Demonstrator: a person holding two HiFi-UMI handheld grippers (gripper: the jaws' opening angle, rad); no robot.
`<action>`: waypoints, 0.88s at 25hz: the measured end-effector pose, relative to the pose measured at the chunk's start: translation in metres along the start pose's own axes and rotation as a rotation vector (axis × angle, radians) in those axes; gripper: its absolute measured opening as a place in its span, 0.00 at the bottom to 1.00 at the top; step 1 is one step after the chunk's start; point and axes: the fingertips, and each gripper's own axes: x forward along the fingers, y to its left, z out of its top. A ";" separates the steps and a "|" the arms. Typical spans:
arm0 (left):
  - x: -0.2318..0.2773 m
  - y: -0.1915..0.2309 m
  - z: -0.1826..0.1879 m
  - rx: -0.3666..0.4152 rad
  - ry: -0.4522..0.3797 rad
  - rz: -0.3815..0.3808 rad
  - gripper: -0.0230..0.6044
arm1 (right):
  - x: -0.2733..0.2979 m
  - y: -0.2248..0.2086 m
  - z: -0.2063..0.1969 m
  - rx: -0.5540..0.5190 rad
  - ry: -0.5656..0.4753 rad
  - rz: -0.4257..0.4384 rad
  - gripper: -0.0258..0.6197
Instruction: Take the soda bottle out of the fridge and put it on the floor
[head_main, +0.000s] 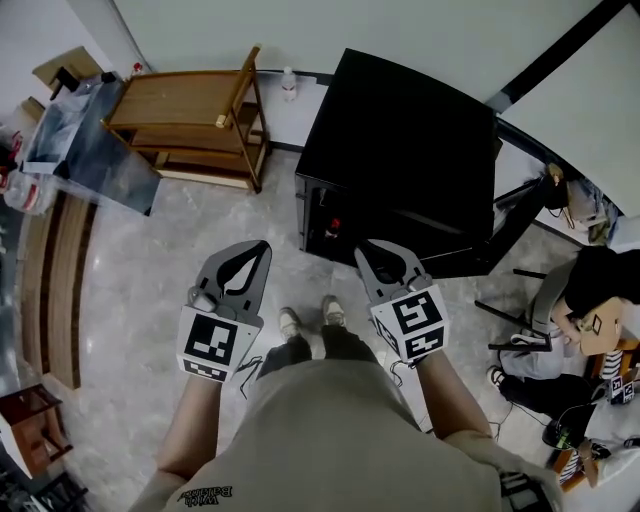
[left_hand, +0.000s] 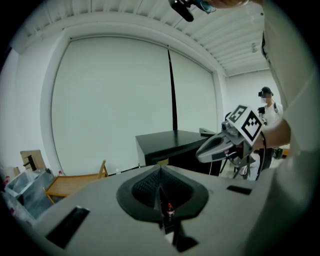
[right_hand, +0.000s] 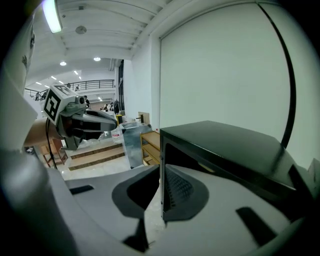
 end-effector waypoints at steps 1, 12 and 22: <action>0.006 0.001 -0.004 -0.005 0.006 0.004 0.05 | 0.006 -0.001 -0.005 0.001 0.011 0.005 0.04; 0.073 0.007 -0.062 -0.069 0.080 0.013 0.05 | 0.098 -0.028 -0.083 -0.001 0.135 0.008 0.21; 0.119 0.010 -0.125 -0.135 0.140 0.006 0.05 | 0.173 -0.041 -0.152 0.047 0.228 0.003 0.26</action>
